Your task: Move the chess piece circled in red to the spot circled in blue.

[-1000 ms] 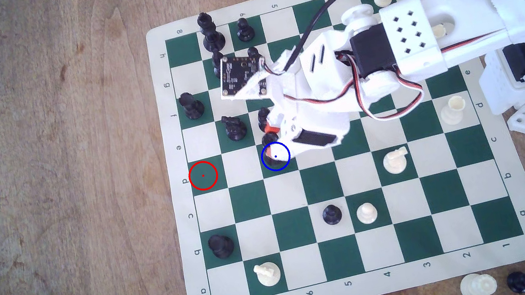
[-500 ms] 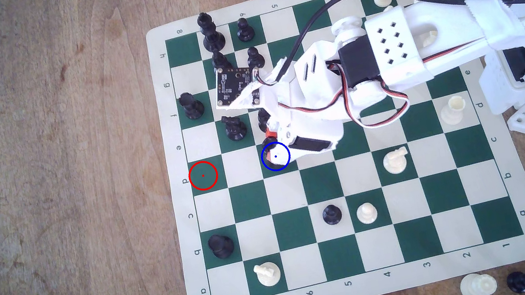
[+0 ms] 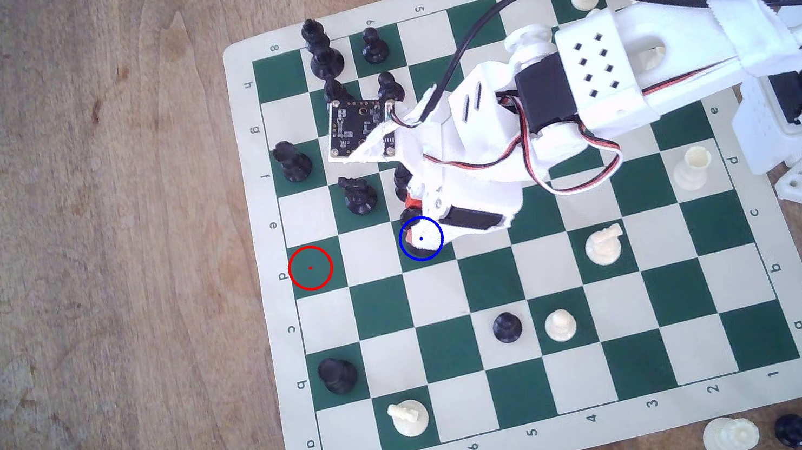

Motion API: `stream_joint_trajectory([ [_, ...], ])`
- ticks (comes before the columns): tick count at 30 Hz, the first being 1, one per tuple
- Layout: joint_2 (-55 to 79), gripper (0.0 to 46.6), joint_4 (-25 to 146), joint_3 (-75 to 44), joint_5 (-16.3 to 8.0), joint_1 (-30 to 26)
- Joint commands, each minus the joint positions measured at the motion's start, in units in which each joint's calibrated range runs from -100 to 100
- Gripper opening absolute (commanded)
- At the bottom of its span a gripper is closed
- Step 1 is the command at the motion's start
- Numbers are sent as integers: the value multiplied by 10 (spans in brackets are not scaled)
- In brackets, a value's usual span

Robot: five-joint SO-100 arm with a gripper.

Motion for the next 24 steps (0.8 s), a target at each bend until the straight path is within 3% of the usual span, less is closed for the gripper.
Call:
stream_joint_trajectory([
  [1,-2,115,-14,-21,-3,2],
  [10,-36,214,-10,-8,-2,13],
  [24,-234,230,52,134,9,-6],
])
